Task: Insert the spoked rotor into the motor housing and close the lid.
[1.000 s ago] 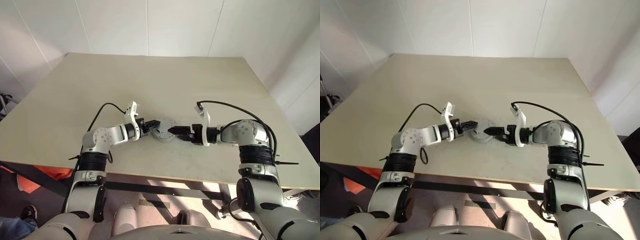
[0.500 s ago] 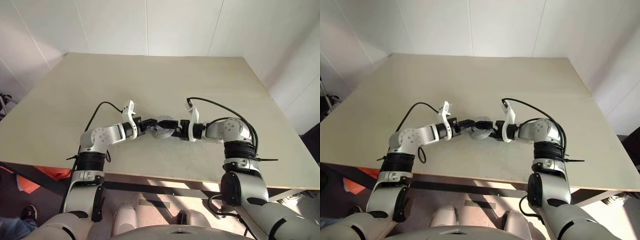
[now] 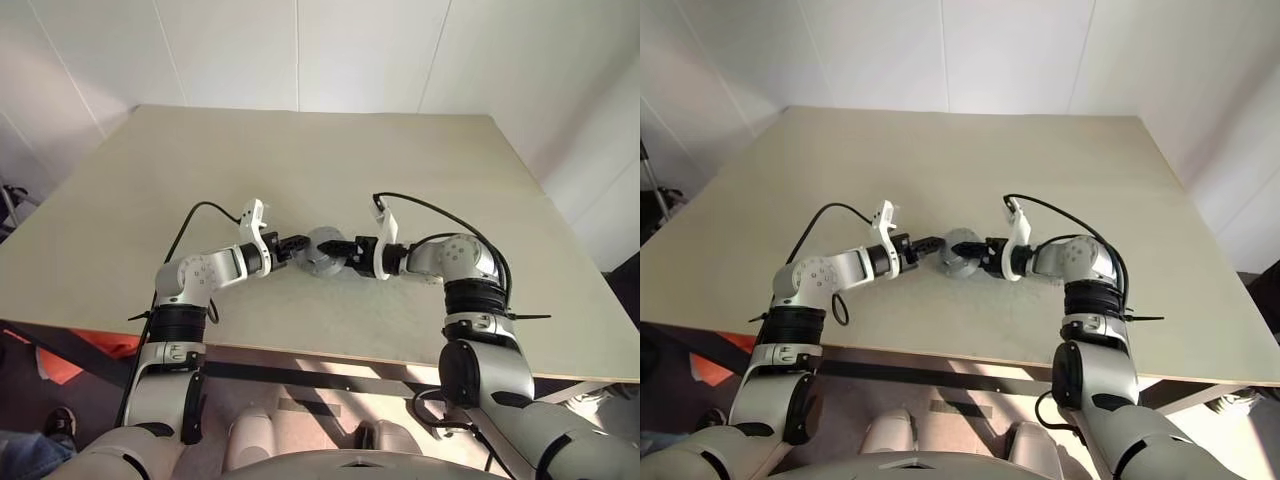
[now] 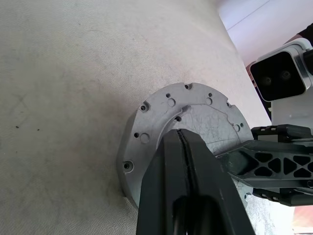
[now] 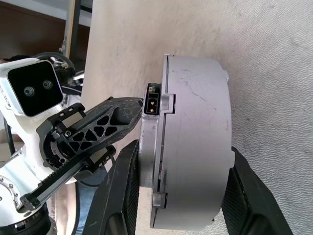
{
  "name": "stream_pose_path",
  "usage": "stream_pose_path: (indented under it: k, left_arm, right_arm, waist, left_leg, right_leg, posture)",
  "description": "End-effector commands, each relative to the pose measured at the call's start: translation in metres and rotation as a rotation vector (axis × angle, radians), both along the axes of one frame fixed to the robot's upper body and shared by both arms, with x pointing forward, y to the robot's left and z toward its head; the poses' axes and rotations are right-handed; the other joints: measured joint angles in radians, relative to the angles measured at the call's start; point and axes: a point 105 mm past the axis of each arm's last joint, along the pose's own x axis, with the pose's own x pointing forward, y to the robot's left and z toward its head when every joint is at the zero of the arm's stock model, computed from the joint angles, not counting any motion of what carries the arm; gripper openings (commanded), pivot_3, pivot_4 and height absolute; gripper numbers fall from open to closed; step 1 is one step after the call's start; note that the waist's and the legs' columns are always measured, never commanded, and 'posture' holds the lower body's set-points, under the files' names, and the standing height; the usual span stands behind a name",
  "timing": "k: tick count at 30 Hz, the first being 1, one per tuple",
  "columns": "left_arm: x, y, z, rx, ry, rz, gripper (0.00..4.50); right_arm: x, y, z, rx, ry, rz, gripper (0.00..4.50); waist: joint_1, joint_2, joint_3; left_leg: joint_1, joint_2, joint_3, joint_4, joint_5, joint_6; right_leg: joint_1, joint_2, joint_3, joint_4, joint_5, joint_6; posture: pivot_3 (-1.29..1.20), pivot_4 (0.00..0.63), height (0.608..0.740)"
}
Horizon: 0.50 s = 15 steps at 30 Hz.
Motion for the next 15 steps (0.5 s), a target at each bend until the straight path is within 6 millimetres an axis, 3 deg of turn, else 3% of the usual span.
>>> stream_pose_path:
  k: [1, 6, 9, 15]
  left_arm:
    - [-0.004, -0.003, -0.011, 0.038, 0.032, -0.011, 0.0]
    - [0.005, 0.005, 0.002, -0.008, -0.039, 0.047, 0.0]
    - [0.015, 0.022, 0.025, -0.153, -0.111, 0.154, 0.0]
    - [0.014, 0.039, 0.033, -0.267, -0.115, 0.237, 0.0]
  right_arm:
    - [0.005, 0.008, 0.021, 0.024, -0.082, 0.026, 2.11]
    - [0.009, 0.008, 0.023, 0.02, -0.091, 0.009, 2.11]
    - [0.014, 0.006, 0.028, 0.044, -0.099, -0.013, 2.11]
    - [0.029, 0.012, 0.056, 0.12, -0.163, -0.031, 2.11]
  waist:
    - [0.0, 0.0, 0.0]
    - [-0.001, 0.0, 0.0]
    - [-0.002, 0.0, 0.0]
    - [-0.003, 0.0, 0.001]
  left_leg:
    - [0.0, 0.0, 0.0, 0.0, 0.0, 0.0]
    - [0.0, 0.0, 0.0, 0.0, 0.0, 0.0]
    - [-0.002, 0.0, 0.0, 0.0, 0.0, 0.0]
    - [-0.007, 0.001, 0.0, 0.0, 0.0, 0.0]
  right_leg:
    - [0.0, 0.0, 0.0, 0.0, 0.0, 0.0]
    - [0.0, 0.0, 0.0, 0.0, 0.0, 0.0]
    - [-0.001, 0.0, 0.0, 0.0, 0.0, 0.0]
    - [-0.007, 0.001, 0.0, 0.0, 0.0, 0.0]
  posture:
    - [0.0, 0.0, 0.74]
    - [0.0, 0.0, 0.74]
    - [0.0, 0.0, 0.74]
    - [0.0, 0.0, 0.74]
